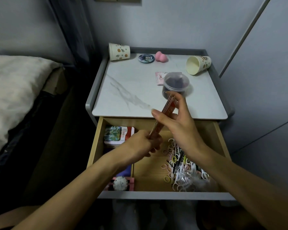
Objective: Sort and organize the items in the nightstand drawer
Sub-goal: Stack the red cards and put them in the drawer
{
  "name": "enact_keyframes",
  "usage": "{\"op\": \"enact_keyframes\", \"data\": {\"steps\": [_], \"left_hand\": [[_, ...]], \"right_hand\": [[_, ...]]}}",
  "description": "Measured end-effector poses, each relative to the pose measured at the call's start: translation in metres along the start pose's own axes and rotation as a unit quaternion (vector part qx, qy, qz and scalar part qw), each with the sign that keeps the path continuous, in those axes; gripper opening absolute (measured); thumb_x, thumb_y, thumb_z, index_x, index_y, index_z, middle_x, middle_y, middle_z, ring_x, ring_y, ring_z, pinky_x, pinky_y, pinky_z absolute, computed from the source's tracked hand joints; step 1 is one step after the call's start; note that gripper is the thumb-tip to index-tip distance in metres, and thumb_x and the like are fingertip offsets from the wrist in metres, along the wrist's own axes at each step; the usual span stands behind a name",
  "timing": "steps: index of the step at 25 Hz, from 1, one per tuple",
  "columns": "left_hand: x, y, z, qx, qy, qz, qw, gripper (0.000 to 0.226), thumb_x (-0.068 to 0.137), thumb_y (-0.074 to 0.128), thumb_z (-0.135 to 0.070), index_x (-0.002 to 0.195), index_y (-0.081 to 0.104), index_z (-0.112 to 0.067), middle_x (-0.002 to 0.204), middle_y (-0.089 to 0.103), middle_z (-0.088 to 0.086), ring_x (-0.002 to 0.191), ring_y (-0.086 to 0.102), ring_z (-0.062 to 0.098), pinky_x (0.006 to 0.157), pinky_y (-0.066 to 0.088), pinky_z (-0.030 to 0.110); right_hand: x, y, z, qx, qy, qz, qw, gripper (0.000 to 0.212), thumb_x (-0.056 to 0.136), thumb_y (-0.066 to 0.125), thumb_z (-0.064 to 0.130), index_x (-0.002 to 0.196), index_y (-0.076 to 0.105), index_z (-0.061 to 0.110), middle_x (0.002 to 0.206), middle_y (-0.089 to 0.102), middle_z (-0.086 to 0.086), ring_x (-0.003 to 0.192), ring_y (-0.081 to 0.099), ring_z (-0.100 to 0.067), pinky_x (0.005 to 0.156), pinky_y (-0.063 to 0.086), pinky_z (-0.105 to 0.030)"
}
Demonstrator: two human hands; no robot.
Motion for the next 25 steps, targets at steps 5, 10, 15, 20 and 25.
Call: {"op": "enact_keyframes", "data": {"steps": [5, 10, 15, 20, 25], "left_hand": [[0.0, -0.006, 0.002, -0.012, -0.02, -0.023, 0.999, 0.022, 0.098, 0.047, -0.049, 0.103, 0.059, -0.031, 0.093, 0.065, 0.005, 0.092, 0.066, 0.023, 0.083, 0.053, 0.043], [0.0, -0.011, -0.006, 0.024, 0.034, -0.073, 0.996, 0.033, 0.094, 0.05, -0.051, 0.104, 0.064, -0.023, 0.09, 0.066, 0.006, 0.09, 0.067, 0.028, 0.086, 0.055, 0.049], [0.001, -0.02, -0.01, 0.095, 0.052, -0.115, 0.987, 0.063, 0.074, 0.04, -0.065, 0.11, 0.066, -0.02, 0.099, 0.069, 0.005, 0.096, 0.063, 0.025, 0.088, 0.051, 0.052], [0.0, -0.026, -0.012, 0.128, 0.072, -0.157, 0.977, 0.06, 0.075, 0.033, -0.068, 0.103, 0.066, -0.026, 0.083, 0.068, 0.002, 0.083, 0.064, 0.025, 0.076, 0.055, 0.049], [0.001, -0.035, -0.013, 0.129, 0.089, -0.189, 0.969, 0.038, 0.087, 0.045, -0.063, 0.109, 0.062, -0.037, 0.096, 0.067, -0.007, 0.085, 0.064, 0.017, 0.079, 0.054, 0.045]], "right_hand": [[0.002, -0.013, 0.02, 0.031, -0.061, -0.067, 0.995, 0.048, 0.083, 0.073, 0.034, 0.122, 0.048, 0.048, 0.124, 0.057, 0.014, 0.115, 0.06, -0.018, 0.098, 0.051, -0.049], [-0.006, -0.007, 0.021, 0.05, -0.07, -0.08, 0.993, 0.053, 0.086, 0.069, 0.033, 0.126, 0.041, 0.052, 0.118, 0.059, 0.009, 0.111, 0.062, -0.019, 0.094, 0.054, -0.049], [-0.009, -0.006, 0.02, 0.027, -0.084, -0.076, 0.993, 0.054, 0.087, 0.066, 0.038, 0.129, 0.035, 0.055, 0.118, 0.059, 0.008, 0.113, 0.061, -0.021, 0.097, 0.051, -0.05], [-0.009, -0.003, 0.017, 0.024, -0.079, -0.055, 0.995, 0.065, 0.087, 0.066, 0.038, 0.138, 0.029, 0.051, 0.132, 0.053, -0.008, 0.114, 0.062, -0.02, 0.094, 0.055, -0.043], [-0.009, -0.012, 0.019, 0.042, -0.093, -0.096, 0.99, 0.062, 0.086, 0.07, 0.034, 0.136, 0.035, 0.041, 0.115, 0.06, -0.005, 0.102, 0.067, -0.024, 0.091, 0.055, -0.049]]}}
Point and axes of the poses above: each hand's wrist, its own x-axis towards the middle knuckle, its own y-axis out of the palm, z = x × y, the point moved 10 cm from there along x, towards the middle knuckle
